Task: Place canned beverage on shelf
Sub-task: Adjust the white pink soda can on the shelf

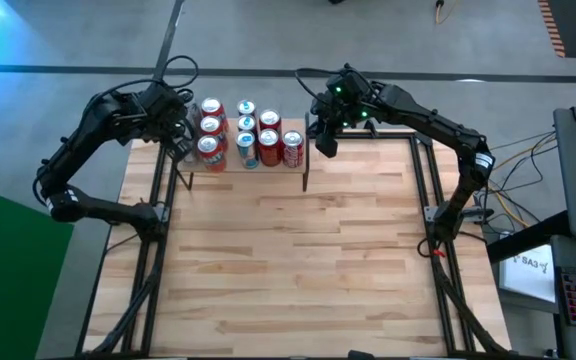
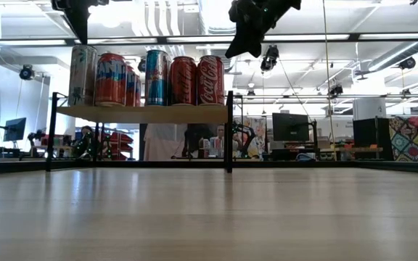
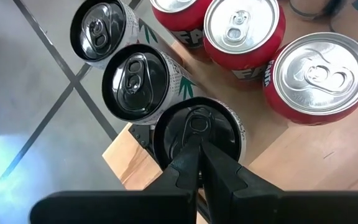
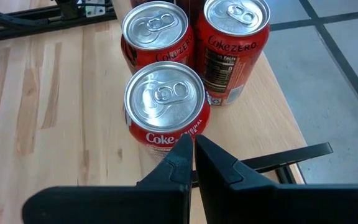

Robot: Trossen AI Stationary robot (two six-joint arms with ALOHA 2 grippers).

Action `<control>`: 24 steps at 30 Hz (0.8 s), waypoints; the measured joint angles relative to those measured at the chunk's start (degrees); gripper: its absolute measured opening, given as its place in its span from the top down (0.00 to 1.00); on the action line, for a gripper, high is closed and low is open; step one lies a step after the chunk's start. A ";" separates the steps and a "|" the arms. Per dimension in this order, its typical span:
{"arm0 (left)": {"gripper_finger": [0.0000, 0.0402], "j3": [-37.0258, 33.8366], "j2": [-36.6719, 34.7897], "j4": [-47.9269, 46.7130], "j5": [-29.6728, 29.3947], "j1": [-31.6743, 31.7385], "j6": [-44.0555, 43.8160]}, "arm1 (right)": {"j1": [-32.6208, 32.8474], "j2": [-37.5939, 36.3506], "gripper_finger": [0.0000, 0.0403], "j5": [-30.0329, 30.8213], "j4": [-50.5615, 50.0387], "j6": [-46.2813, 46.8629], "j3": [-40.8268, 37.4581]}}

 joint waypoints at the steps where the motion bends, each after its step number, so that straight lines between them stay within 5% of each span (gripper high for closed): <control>1: 1.00 -0.15 0.07 -0.01 0.00 0.00 -0.04 | 0.00 0.00 0.98 0.00 0.00 0.00 0.00; 24: 1.00 -0.18 0.55 0.02 1.70 0.00 -0.46 | 0.11 0.00 0.98 0.00 -0.07 0.39 0.00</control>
